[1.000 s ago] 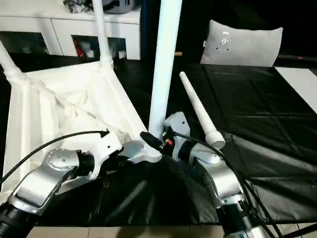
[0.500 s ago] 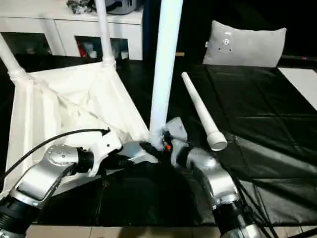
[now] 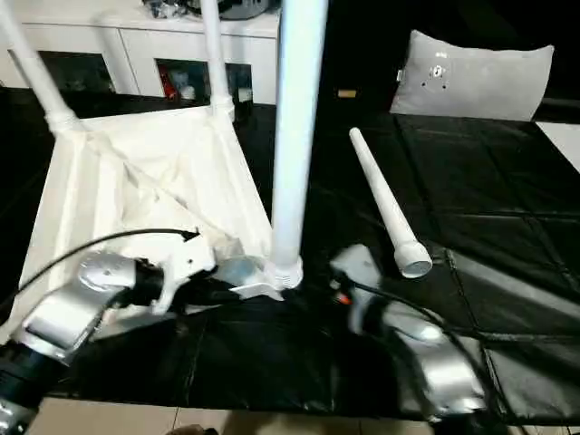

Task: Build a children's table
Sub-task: Insert table leg to table base, then rotate leg to tighten

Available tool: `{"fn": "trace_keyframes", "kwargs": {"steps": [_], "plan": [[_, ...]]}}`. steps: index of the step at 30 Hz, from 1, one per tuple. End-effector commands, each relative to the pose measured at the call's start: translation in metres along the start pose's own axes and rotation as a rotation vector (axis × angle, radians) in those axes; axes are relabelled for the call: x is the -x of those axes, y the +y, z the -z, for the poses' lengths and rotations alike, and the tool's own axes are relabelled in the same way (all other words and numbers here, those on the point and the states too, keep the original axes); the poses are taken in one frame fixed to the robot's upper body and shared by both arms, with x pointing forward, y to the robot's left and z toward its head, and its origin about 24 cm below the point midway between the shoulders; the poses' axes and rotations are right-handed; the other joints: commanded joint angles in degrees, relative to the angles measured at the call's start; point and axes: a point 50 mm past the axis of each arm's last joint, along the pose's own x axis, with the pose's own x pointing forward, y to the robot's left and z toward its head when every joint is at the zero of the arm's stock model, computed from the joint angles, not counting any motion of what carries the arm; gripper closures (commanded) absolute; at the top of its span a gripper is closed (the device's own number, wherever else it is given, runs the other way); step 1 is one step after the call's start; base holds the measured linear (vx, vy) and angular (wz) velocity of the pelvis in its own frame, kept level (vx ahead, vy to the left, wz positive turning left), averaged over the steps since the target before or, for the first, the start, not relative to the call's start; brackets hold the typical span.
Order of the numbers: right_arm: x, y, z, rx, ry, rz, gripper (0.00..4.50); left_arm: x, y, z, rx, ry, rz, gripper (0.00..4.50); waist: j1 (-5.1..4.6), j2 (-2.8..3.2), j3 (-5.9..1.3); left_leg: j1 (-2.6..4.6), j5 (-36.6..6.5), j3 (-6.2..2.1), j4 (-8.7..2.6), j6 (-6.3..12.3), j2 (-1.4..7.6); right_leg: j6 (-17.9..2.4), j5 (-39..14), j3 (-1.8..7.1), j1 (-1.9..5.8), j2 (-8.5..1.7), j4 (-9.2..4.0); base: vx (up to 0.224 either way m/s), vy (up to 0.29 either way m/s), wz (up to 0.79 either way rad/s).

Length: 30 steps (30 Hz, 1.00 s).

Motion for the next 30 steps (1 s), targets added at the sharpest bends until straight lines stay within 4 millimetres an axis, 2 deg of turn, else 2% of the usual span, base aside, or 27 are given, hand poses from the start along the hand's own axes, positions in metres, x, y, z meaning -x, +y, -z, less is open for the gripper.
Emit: {"fn": "trace_keyframes", "kwargs": {"steps": [1,5,6,9,14,15,20,24,25,30], "plan": [[0.005,-0.001,-0.008,0.032,-0.016,-0.049,0.03,-0.001,0.002,-0.015,-0.076,-0.033,0.052,4.5,-0.12,0.54,-3.32,1.07,-7.85,-1.29,-3.2,3.12,3.36,-13.42,3.35,2.64,2.14,-4.72,-3.75,0.0,0.0,0.0],[0.013,-0.002,-0.014,0.076,0.009,-0.146,0.03,-0.001,0.002,-0.011,-0.12,0.003,0.102,4.5,0.26,0.57,-3.52,1.08,-6.17,-1.37,-2.9,4.2,3.54,-14.16,7.32,2.53,2.17,-4.72,-3.24,0.0,0.0,0.0],[0.013,-0.002,-0.017,0.08,0.007,-0.162,0.03,-0.001,0.001,-0.01,-0.128,0.01,0.114,4.5,0.21,0.77,-3.51,1.04,-6.1,-1.38,-2.82,4.55,3.46,-14.49,7.8,2.44,2.11,-4.74,-3.25,0.0,0.0,0.0],[0.009,-0.001,-0.03,0.091,-0.006,-0.234,0.03,-0.001,-0.001,-0.008,-0.175,0.048,0.17,4.5,0.22,0.78,-3.53,1.02,-6.82,-1.54,-2.86,4.72,3.55,-15.0,6.82,2.3,2.24,-4.8,-3.14,0.0,0.0,0.0],[0.0,0.0,-0.037,0.187,0.048,-0.302,0.03,-0.003,-0.004,-0.007,-0.216,0.068,0.229,4.5,0.74,0.77,-3.49,1.38,-8.27,-1.35,-2.84,3.01,3.76,-15.29,3.53,2.43,1.83,-5.01,-3.17,0.0,0.0,0.0],[-0.002,0.0,-0.038,0.196,0.05,-0.31,0.03,-0.003,-0.005,-0.007,-0.225,0.073,0.238,4.5,0.78,0.54,-3.49,1.27,-8.44,-1.32,-2.87,2.79,3.7,-15.21,3.3,2.4,1.91,-4.97,-3.14,0.0,0.0,0.0],[-0.009,-0.001,-0.04,0.204,0.06,-0.34,0.03,-0.005,-0.007,-0.007,-0.252,0.079,0.266,4.5,1.17,0.54,-3.48,1.25,-9.34,-1.33,-2.85,2.05,3.68,-14.74,1.0,2.5,1.82,-5.14,-3.14,0.0,0.0,0.0],[-0.012,0.001,-0.041,0.193,0.056,-0.371,0.03,-0.006,-0.007,-0.008,-0.262,0.08,0.273,4.5,1.22,0.25,-3.6,1.17,-9.11,-1.3,-2.75,2.05,3.65,-14.5,0.7,2.55,1.86,-5.22,-3.11,0.0,0.0,0.0],[-0.012,0.001,-0.041,0.19,0.057,-0.374,0.28,-0.005,-0.007,-0.008,-0.264,0.081,0.273,4.5,1.19,0.3,-3.69,1.07,-8.25,-1.33,-2.72,2.31,3.63,-14.43,1.75,2.51,1.93,-5.16,-2.97,0.0,0.0,0.0],[-0.01,0.002,-0.038,0.161,0.07,-0.406,0.61,-0.004,-0.005,-0.007,-0.272,0.089,0.274,4.5,1.29,0.26,-3.78,1.1,-7.4,-1.29,-2.57,3.09,3.62,-14.72,3.1,2.43,1.85,-5.11,-2.82,0.0,0.0,0.0]]}}
